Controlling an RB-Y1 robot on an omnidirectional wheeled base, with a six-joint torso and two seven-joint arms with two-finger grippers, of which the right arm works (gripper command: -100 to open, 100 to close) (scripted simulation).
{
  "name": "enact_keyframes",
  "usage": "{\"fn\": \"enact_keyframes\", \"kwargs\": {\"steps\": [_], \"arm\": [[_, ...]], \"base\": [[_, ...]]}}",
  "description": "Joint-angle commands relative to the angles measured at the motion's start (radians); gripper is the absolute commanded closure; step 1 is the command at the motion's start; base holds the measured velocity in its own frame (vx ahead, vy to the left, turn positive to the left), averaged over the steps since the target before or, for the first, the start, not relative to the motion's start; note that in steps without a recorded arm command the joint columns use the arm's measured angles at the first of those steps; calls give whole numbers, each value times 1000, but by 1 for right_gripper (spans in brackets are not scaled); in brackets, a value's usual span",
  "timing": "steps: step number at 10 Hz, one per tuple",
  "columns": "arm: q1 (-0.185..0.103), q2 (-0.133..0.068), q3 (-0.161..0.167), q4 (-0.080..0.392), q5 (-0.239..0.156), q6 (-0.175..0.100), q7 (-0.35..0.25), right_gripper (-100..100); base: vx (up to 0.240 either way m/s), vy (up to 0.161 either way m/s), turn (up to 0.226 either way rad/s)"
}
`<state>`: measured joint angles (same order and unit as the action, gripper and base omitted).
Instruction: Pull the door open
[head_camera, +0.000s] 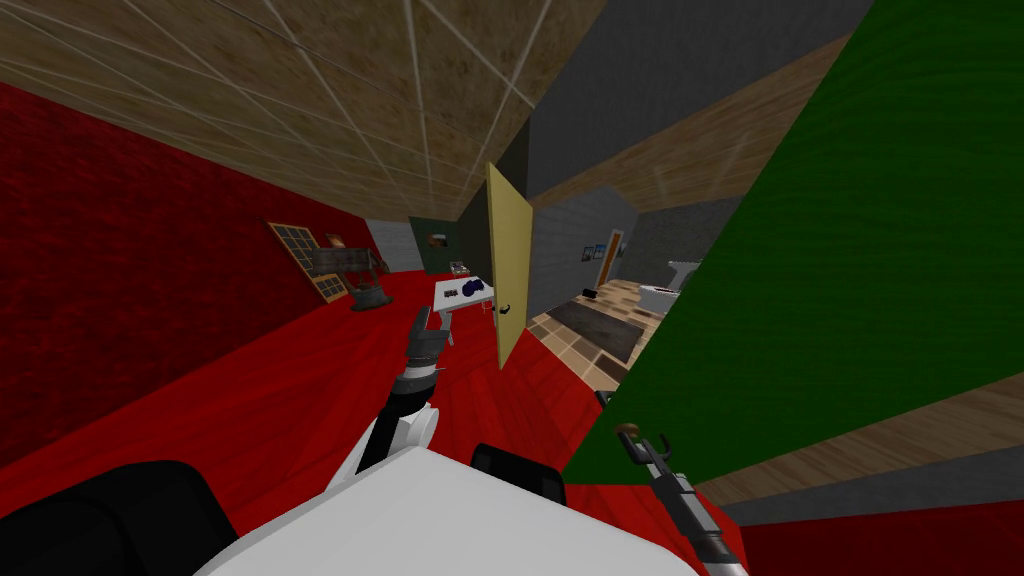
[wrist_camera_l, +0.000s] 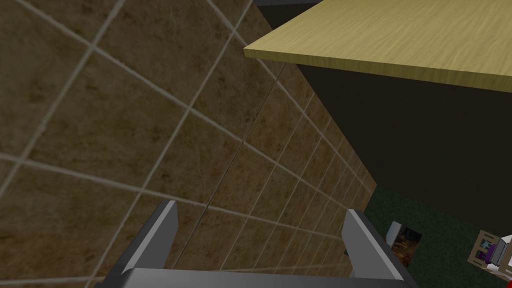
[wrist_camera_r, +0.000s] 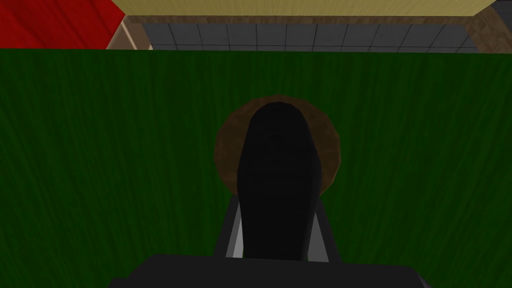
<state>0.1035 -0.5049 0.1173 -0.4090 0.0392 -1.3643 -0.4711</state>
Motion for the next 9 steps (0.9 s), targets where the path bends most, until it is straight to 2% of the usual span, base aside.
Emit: {"fn": "enact_keyframes", "kwargs": {"steps": [1,2,5,6,7,8,9], "arm": [[6,6,15,21,12,-33,-1,100],[18,3,22,22,18,-53,-2,100],[18,3,22,22,18,-53,-2,100],[39,-4,34,22,28,-90,-5,100],[39,-4,34,22,28,-90,-5,100],[49,-8,40,23,33,-107,-7,100],[66,-13,49,23,41,-135,-9,100]], "base": [[-3,-8,-18],[-10,-29,-27],[-9,-13,-7],[-10,-37,-25],[-10,-45,-17],[-8,-44,-17],[-38,-36,45]]}}
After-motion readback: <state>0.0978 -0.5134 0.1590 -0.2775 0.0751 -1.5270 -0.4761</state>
